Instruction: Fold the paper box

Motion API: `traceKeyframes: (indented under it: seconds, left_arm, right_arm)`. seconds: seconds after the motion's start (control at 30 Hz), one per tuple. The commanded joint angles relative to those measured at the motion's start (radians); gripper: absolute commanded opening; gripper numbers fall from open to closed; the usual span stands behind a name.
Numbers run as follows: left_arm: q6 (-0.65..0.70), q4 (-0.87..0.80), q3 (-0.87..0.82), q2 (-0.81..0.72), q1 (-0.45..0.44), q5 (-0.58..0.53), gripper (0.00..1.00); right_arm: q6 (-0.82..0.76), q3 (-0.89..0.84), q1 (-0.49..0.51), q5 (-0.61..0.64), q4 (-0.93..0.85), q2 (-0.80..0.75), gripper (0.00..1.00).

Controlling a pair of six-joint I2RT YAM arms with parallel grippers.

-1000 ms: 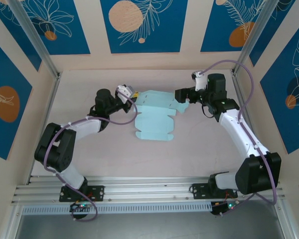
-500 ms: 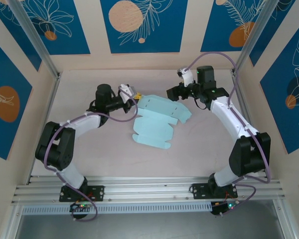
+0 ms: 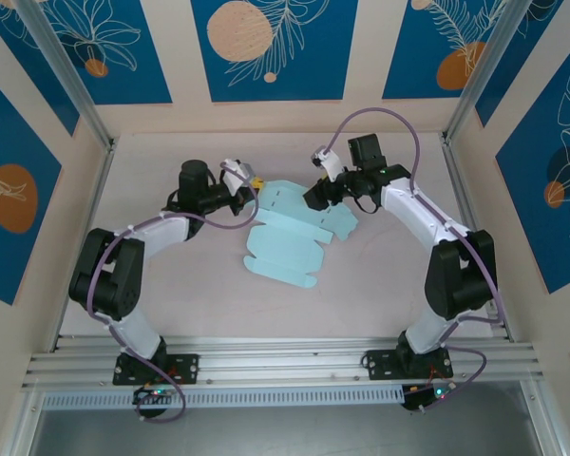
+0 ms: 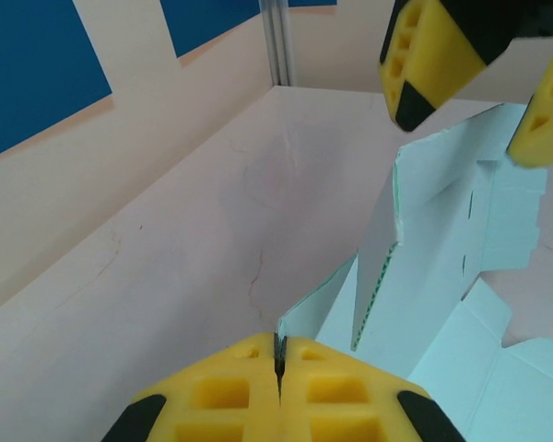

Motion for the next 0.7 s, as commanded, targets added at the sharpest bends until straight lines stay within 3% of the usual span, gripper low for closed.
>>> traceKeyframes:
  seconds: [0.0,0.13,0.3,0.37,0.5,0.57,0.63,0.67]
  left_arm:
    - [-0.036,0.057,-0.006,0.015,0.025,0.030,0.00]
    - [-0.052,0.075,-0.018,0.012,0.037,0.030,0.00]
    - [-0.043,0.058,-0.023,0.011,0.037,0.024,0.00]
    - [-0.042,0.051,-0.024,0.013,0.038,0.021,0.00]
    - [-0.036,0.012,-0.017,0.008,0.039,0.025,0.02]
    - [-0.029,-0.020,-0.009,0.000,0.040,0.027,0.16]
    - [-0.010,-0.074,0.006,-0.011,0.040,0.023,0.40]
    - [0.004,-0.099,0.011,-0.021,0.040,0.020,0.48]
  right_arm:
    - [-0.030,0.010,0.003,0.026,-0.027,0.031,0.69]
    - [-0.021,-0.014,-0.004,0.062,0.003,0.045,0.66]
    - [-0.006,-0.014,-0.007,0.063,0.038,0.046,0.54]
    - [-0.007,-0.004,-0.007,0.064,0.038,0.045,0.47]
    - [-0.032,0.013,0.013,0.102,0.034,0.050,0.17]
    - [-0.056,0.021,0.033,0.153,0.033,0.054,0.10]
    - [-0.078,0.028,0.054,0.208,0.039,0.057,0.07]
    - [-0.088,0.031,0.061,0.236,0.042,0.058,0.07]
